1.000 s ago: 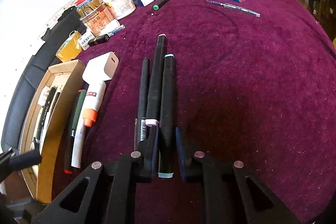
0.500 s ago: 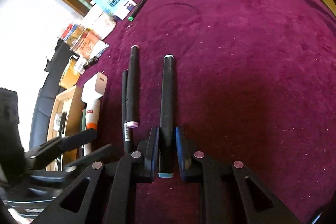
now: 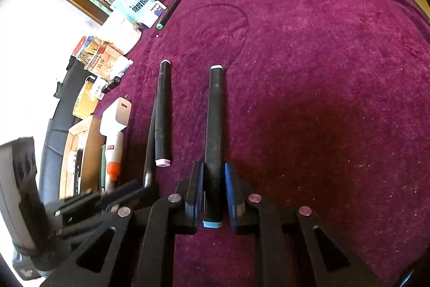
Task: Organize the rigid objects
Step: 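Grasp a teal-capped black marker with the right tool while the left tool grasps a thin black pen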
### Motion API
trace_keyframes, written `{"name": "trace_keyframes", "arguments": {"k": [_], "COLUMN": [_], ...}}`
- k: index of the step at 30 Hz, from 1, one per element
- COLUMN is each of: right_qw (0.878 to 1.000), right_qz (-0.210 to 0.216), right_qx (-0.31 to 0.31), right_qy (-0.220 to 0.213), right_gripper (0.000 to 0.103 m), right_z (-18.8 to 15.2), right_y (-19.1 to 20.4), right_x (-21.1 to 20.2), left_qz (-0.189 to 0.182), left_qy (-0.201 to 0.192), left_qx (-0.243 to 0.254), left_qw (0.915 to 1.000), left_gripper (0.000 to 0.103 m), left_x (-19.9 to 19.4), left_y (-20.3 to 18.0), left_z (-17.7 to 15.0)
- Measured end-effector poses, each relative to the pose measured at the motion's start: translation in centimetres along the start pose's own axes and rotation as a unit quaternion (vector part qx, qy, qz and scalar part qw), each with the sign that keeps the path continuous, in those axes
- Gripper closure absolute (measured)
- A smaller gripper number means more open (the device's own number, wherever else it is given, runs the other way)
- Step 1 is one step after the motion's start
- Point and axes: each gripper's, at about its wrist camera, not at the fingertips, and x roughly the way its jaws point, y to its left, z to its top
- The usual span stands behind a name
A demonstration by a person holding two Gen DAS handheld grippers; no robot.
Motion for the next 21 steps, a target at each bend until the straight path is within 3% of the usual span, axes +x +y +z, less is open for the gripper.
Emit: {"name": "trace_keyframes", "arguments": {"k": [5, 6, 7, 9, 14, 16, 21], "right_qw": [1.0, 1.0, 1.0, 1.0, 1.0, 1.0, 1.0], "right_qz": [-0.002, -0.004, -0.006, -0.008, -0.005, -0.003, -0.002], "right_qx": [-0.003, -0.006, -0.009, -0.015, -0.011, -0.01, -0.009], "right_qy": [-0.001, -0.001, -0.001, -0.002, -0.005, -0.005, -0.005], "right_gripper": [0.088, 0.088, 0.087, 0.086, 0.086, 0.086, 0.086], "right_z": [0.0, 0.0, 0.0, 0.0, -0.1, -0.1, 0.0], "right_y": [0.1, 0.1, 0.2, 0.4, 0.4, 0.4, 0.3], "right_x": [0.1, 0.1, 0.1, 0.1, 0.1, 0.1, 0.1], "left_qz": [-0.003, -0.008, -0.009, -0.005, -0.003, -0.001, 0.021], "left_qy": [0.006, 0.009, 0.009, -0.013, -0.024, -0.018, -0.024], "left_qx": [0.002, 0.001, 0.001, 0.001, 0.004, 0.012, 0.013], "left_qw": [1.0, 0.9999, 0.9999, 0.9999, 0.9997, 0.9998, 0.9994], "left_gripper": [0.088, 0.079, 0.062, 0.054, 0.056, 0.068, 0.083], "left_x": [-1.3, -1.5, -1.6, -2.2, -1.5, -0.3, 0.8], "left_y": [0.7, 0.8, 0.8, 0.8, 0.4, 0.1, 0.0], "left_z": [-3.2, -3.5, -3.5, -3.0, -0.6, 0.5, 1.6]}}
